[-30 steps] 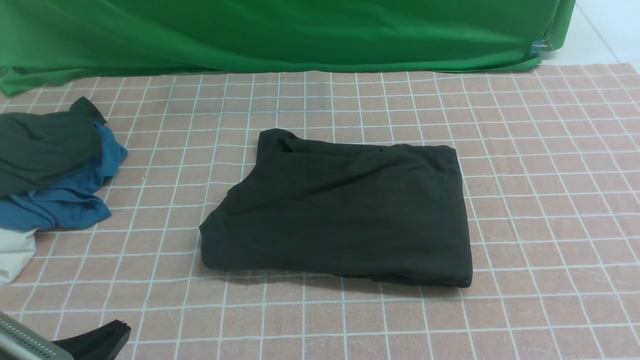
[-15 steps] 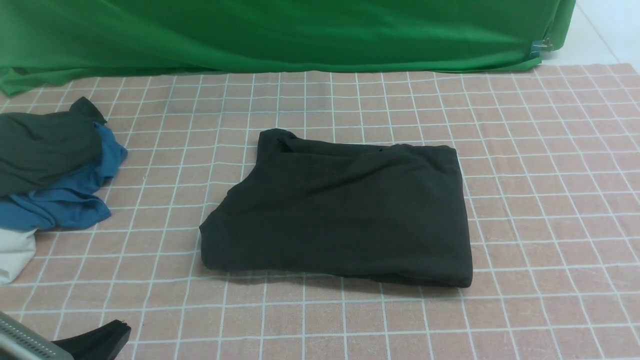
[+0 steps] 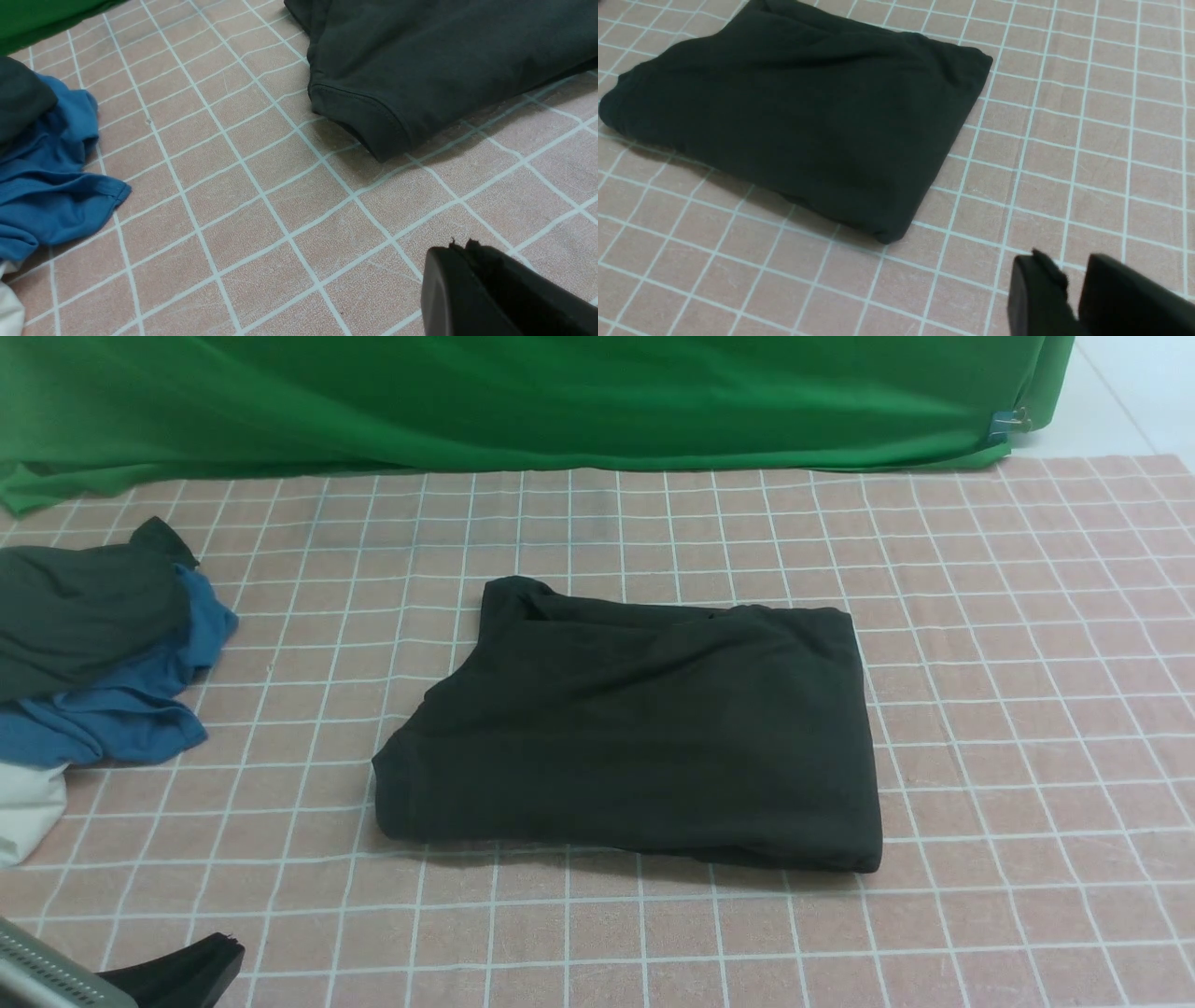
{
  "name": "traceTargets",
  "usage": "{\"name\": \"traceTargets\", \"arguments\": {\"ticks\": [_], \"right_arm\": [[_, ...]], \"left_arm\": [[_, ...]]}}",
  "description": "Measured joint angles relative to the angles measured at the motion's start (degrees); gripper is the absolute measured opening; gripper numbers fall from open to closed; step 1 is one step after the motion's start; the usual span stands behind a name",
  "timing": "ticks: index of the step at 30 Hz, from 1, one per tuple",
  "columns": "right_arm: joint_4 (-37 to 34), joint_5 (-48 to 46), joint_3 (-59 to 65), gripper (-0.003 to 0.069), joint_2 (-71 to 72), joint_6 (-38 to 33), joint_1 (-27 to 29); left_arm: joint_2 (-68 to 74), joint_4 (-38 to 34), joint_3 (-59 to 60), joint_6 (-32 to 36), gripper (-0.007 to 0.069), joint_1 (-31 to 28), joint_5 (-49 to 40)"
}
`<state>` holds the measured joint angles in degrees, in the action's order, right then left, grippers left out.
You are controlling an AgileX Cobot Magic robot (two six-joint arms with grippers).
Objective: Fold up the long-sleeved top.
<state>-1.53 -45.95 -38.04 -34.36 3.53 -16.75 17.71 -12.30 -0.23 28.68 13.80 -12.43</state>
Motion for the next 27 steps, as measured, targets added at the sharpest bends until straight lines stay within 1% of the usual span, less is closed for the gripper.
{"name": "traceTargets", "arguments": {"ticks": [15,17,20,23,24,25,27], "right_arm": [[0.0,0.0,0.0,0.0216,0.2,0.0,0.1],[-0.1,0.0,0.0,0.0225,1.0,0.0,1.1],[0.5,1.1,0.1,0.0232,3.6,0.0,4.1],[3.0,3.6,1.4,0.0227,7.4,0.0,7.6],[4.1,6.5,3.4,0.0226,10.0,0.0,9.4],[4.2,6.9,4.2,0.0226,10.4,0.0,9.7],[5.1,13.3,10.3,0.0226,15.0,0.0,12.4]], "left_arm": [[0.0,0.1,0.0,0.0,0.0018,0.0,0.0],[0.0,0.1,0.0,0.0,0.0018,0.0,0.0],[0.0,0.1,0.0,0.0,0.0018,0.0,0.0],[0.0,0.1,0.0,0.0,0.0018,0.0,0.0],[0.0,0.1,0.0,0.0,0.0018,0.0,0.0],[0.0,0.1,0.0,0.0,0.0018,0.0,0.0],[0.0,0.1,0.0,0.0,0.0018,0.0,0.0]]}}
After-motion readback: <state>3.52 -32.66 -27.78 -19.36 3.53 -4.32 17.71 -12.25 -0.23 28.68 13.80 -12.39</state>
